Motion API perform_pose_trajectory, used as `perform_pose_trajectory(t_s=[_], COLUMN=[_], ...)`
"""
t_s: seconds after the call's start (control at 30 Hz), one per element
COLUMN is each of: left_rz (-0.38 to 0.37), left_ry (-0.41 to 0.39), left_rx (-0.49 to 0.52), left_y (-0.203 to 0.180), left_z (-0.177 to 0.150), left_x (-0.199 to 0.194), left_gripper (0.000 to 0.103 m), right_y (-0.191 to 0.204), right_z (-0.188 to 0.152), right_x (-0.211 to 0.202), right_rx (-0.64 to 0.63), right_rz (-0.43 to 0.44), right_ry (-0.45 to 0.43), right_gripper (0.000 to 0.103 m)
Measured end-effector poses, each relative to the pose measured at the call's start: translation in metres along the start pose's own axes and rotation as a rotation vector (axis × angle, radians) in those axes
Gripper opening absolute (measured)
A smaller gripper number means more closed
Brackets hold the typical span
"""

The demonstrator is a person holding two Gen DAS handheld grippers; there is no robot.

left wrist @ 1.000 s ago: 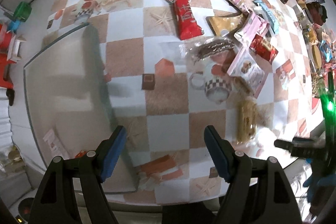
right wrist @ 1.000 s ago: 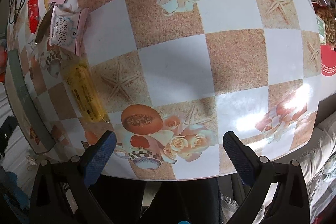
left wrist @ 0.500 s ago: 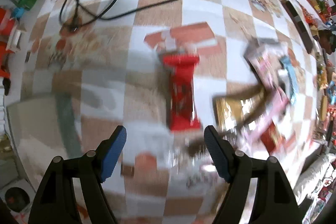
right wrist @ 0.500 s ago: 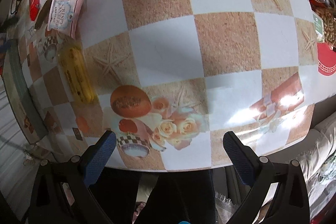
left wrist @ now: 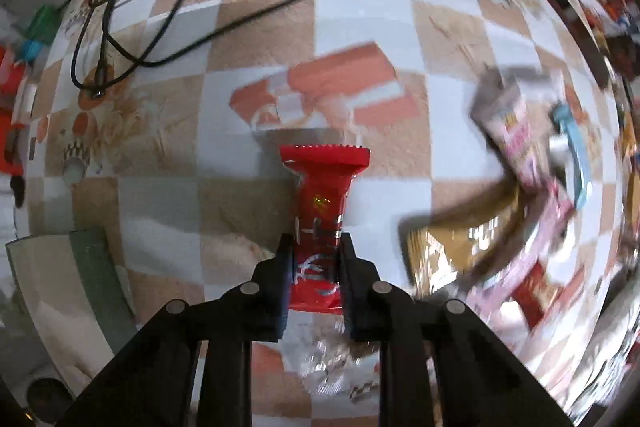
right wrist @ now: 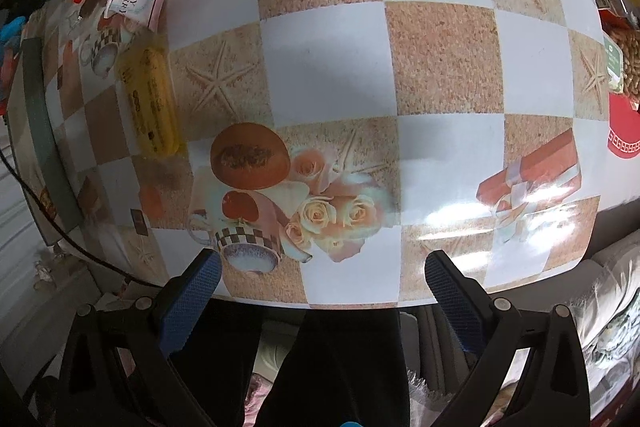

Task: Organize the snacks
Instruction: 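Grasp a red snack bar with the left tool while the right grasps a yellow cake packet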

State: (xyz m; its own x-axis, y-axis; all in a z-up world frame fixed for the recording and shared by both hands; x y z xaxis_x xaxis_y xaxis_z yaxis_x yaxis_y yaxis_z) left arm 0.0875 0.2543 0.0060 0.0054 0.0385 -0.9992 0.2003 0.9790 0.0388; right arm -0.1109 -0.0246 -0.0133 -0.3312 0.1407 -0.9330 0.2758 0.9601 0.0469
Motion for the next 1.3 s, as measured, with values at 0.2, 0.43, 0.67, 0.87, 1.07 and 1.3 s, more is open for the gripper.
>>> perform_pose_trajectory(t_s=[0.2,0.43,0.67,0.87,1.07,1.3], left_rz=[-0.016,0.009,0.002,-0.005,-0.008,-0.008], left_ry=[0.034,0.069,0.082,0.071,0.063,0.062], left_rx=[-0.024,-0.013,-0.063,-0.053,-0.021,0.007], left_y=[0.0,-0.007,0.01,0.026,0.031,0.007], left_z=[-0.087,-0.173,-0.183,-0.183,-0.159,-0.156], left_x=[0.003,0.004,0.009,0.014,0.016,0.018], left_gripper=[0.023,0.03,0.06,0.069,0.079,0.057], right_y=[0.022,0.079,0.124,0.143,0.149,0.142], right_z=[0.012,0.028,0.057,0.063,0.056,0.036], right_x=[-0.005,-0.004,0.01,0.014,0.016,0.021], right_rx=[-0.017,-0.102,-0.15,-0.177,-0.173,-0.211], right_rz=[0.013,0.017,-0.061,-0.153,-0.138,-0.159], right_ry=[-0.022,-0.076,-0.147,-0.195,-0.223,-0.192], right_gripper=[0.102,0.102,0.103,0.103,0.103,0.097])
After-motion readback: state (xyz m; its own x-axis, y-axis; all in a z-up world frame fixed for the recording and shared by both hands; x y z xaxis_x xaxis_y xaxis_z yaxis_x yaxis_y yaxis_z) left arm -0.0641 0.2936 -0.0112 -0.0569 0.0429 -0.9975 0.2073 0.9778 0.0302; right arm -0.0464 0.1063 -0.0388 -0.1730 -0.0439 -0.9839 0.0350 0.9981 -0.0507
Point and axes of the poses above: each gripper's, at about its wrist camera, not at the fingertips, and x roughly the way its jaws point, y to its left, z to its top, the point moved 3 cm from there along x, roughly the way its jaws point, and after that the axes turned 11 degrees about x, right-handed, at the moved point
